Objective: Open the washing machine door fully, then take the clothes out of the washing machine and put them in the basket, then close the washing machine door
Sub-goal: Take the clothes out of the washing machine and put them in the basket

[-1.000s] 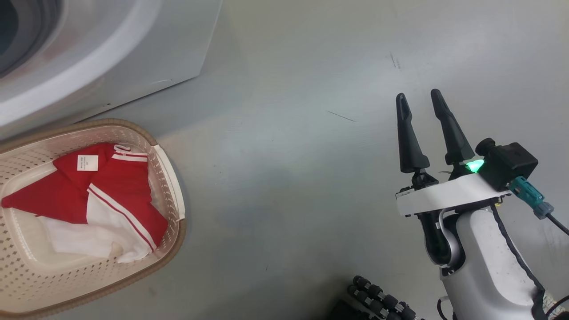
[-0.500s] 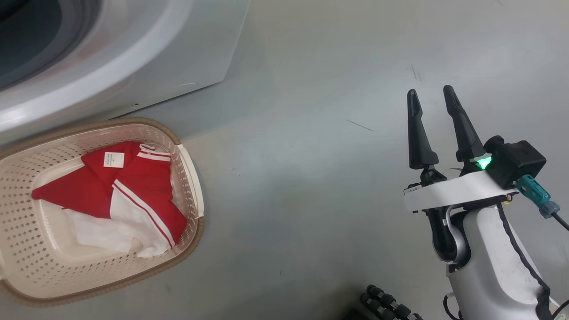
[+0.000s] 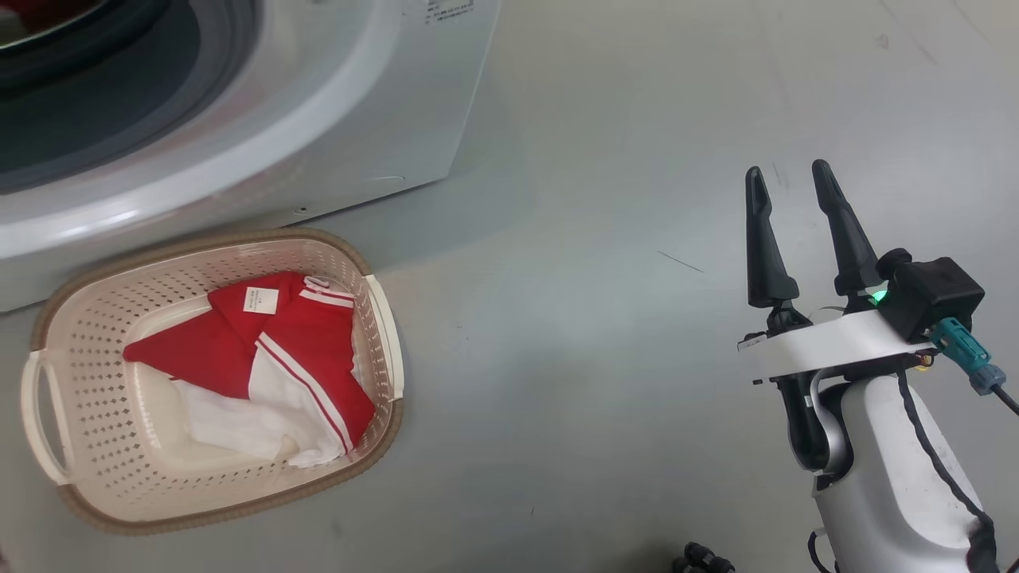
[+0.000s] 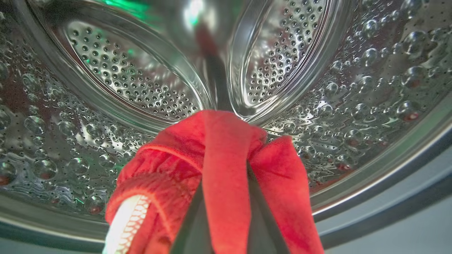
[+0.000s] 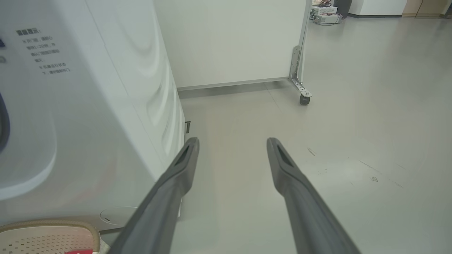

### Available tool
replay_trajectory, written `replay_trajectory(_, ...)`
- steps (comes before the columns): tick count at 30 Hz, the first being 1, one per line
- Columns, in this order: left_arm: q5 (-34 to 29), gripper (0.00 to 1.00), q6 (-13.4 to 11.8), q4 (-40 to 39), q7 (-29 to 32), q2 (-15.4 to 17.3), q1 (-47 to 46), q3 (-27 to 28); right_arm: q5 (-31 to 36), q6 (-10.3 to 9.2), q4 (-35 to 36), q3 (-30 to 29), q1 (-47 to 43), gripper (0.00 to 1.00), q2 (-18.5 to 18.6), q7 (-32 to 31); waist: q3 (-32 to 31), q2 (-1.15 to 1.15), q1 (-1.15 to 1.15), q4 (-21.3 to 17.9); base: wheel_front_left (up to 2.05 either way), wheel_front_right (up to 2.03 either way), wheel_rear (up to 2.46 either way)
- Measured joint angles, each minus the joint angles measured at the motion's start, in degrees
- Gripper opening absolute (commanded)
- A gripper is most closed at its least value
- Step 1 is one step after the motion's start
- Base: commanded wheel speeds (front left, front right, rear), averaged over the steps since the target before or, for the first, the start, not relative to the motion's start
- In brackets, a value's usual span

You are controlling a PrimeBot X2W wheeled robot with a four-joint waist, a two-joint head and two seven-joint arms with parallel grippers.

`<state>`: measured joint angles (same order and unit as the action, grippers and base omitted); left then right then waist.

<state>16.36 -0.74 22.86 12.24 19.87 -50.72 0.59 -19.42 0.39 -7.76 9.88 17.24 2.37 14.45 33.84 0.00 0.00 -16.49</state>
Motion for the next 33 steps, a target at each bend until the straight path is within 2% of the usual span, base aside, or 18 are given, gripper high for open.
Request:
replay_trajectory(9,0.96,0.0,-0.51,-2.71,-9.35,-5.83,9.83,-0.46,1.96,0.02,-0.71,-1.56,-2.57,1.0,1.4,0.0,-4.23,0.0,0.0,2.81,0.0,0.0,0.0)
replay_trajectory(16,1.21,0.0,-1.23,-5.59,-15.53,-8.36,17.66,-1.05,2.57,0.02,-1.18,-2.26,-5.06,1.0,1.88,0.0,-8.65,0.0,0.0,5.45,0.0,0.0,0.0)
replay_trajectory(33,-0.93,0.0,-1.81,-13.26,-20.07,-12.46,33.15,-6.97,4.01,0.03,-1.42,-2.19,-10.28,1.0,2.75,0.0,-16.84,0.0,0.0,10.74,0.0,0.0,0.0)
